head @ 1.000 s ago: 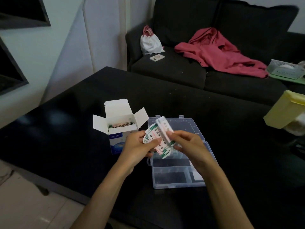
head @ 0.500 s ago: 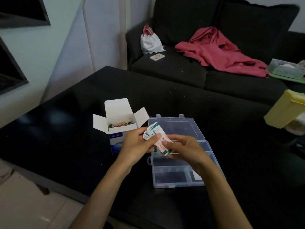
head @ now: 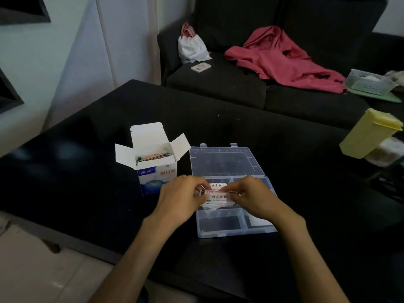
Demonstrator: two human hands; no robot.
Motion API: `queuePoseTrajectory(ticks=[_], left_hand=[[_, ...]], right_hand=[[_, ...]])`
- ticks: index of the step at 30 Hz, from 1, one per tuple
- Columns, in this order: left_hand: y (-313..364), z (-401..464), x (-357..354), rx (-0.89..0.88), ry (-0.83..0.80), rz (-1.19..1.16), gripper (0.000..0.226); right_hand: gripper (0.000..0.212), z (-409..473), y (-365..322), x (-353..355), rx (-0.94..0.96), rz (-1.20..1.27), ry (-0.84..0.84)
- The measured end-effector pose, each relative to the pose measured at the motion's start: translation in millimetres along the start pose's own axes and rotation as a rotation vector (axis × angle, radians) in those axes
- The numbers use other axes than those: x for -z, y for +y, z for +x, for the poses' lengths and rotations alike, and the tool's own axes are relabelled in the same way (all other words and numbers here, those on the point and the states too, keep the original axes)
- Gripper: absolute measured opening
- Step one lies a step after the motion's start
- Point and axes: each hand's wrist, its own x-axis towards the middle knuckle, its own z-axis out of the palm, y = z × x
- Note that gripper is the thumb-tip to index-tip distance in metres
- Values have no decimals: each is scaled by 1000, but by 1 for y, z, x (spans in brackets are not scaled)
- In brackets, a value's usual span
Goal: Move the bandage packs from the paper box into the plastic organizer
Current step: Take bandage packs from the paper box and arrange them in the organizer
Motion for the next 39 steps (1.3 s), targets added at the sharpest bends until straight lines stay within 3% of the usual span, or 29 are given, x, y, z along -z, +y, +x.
queuePoseTrajectory(ticks=[7, 10, 12, 16, 21, 25, 29, 35, 39], left_hand=[[-5, -2, 2, -53, -62, 169, 30], [-5, -2, 2, -90, -85, 238, 36], [-3, -1, 1, -105, -94, 270, 38], [-2, 0, 1, -124, -139, 294, 23], [-3, 0, -5, -128, -212, 307, 24], [-6, -1, -6, -138, -258, 285, 27], [-6, 1, -6, -137, -262, 260, 30], [-6, 3, -7, -129, -245, 246, 31], [-7, 3, -5, -123, -217, 218, 31]], right_hand=[[14, 5, -2, -8, -119, 80, -26], [9, 11, -3, -12, -156, -16, 26], [17, 13, -3, -12, -165, -106, 51], [20, 16, 0, -12, -208, -193, 29], [19, 16, -5, -22, -202, -298, 62], [16, 10, -5, -4, -225, -156, -25], [6, 4, 3, 26, -376, -88, 56], [29, 19, -6, 6, -540, -209, -84], [36, 25, -7, -14, -577, -214, -63]])
